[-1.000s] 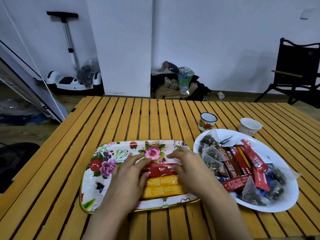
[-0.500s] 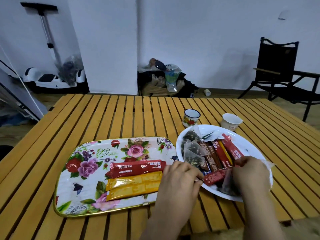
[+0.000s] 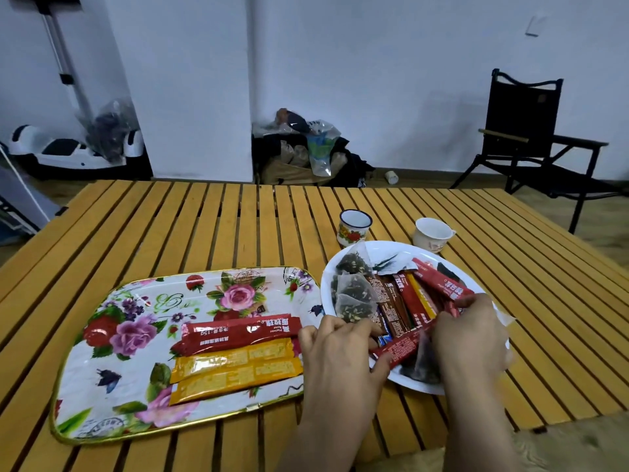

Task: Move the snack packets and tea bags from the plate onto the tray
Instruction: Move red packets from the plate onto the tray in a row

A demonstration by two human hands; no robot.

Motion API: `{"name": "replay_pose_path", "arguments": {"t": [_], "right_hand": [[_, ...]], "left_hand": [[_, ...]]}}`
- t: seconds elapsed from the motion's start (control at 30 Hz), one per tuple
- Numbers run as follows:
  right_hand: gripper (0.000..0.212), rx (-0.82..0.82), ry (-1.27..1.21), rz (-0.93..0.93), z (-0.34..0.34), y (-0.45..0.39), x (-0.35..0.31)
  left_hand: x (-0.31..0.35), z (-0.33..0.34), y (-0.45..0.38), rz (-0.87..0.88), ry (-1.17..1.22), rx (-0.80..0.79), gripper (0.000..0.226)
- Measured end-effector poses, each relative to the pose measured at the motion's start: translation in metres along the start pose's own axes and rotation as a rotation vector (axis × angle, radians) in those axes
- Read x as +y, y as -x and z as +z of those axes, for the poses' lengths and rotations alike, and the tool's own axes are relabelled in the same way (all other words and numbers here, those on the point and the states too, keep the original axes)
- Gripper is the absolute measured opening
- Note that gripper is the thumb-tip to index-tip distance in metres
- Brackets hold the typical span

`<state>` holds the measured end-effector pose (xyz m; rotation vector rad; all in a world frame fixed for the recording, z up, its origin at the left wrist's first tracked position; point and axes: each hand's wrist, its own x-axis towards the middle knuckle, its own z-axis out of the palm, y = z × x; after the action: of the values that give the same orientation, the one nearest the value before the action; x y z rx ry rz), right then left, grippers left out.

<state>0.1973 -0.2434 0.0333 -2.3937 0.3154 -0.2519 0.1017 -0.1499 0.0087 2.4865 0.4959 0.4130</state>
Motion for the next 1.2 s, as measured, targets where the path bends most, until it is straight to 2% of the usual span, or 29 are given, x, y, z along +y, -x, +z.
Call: {"name": "replay_pose_path", "arguments": {"t": [0.13,0.23,0.33,0.47,0.67,0.9,1.2], "right_hand": [[0.030,0.003,-0.012,-0.009,0.001,0.001,-0.002],[0.045,-0.019,-0.034,-0.016,0.001,0.001,0.000],[0.058,-0.044,-0.030,-0.021,0.004,-0.001,0.003],[0.034,-0.032,-0.027,-0.031,0.006,-0.004,0.006],[0.025,-0.010,-0.050,-0.017,0.011,-0.009,0.010],[0.022,-0.005,0.061,-0.002,0.030,-0.006,-0.002],[0.022,-0.050,0.157,0.056,0.031,-0.007,-0.002]], "left_hand": [[0.004,0.001,0.002,0.004,-0.047,-0.010,0.040],[0.005,0.001,0.003,-0.019,-0.036,-0.008,0.042],[0.005,0.002,0.004,-0.048,0.047,0.013,0.034],[0.006,0.003,0.004,-0.096,0.168,0.047,0.023],[0.005,-0.007,0.000,-0.147,0.211,0.103,0.012],[-0.010,-0.026,-0.003,-0.057,0.320,0.241,0.015],[-0.023,-0.037,-0.004,-0.041,0.361,0.231,0.019]]}}
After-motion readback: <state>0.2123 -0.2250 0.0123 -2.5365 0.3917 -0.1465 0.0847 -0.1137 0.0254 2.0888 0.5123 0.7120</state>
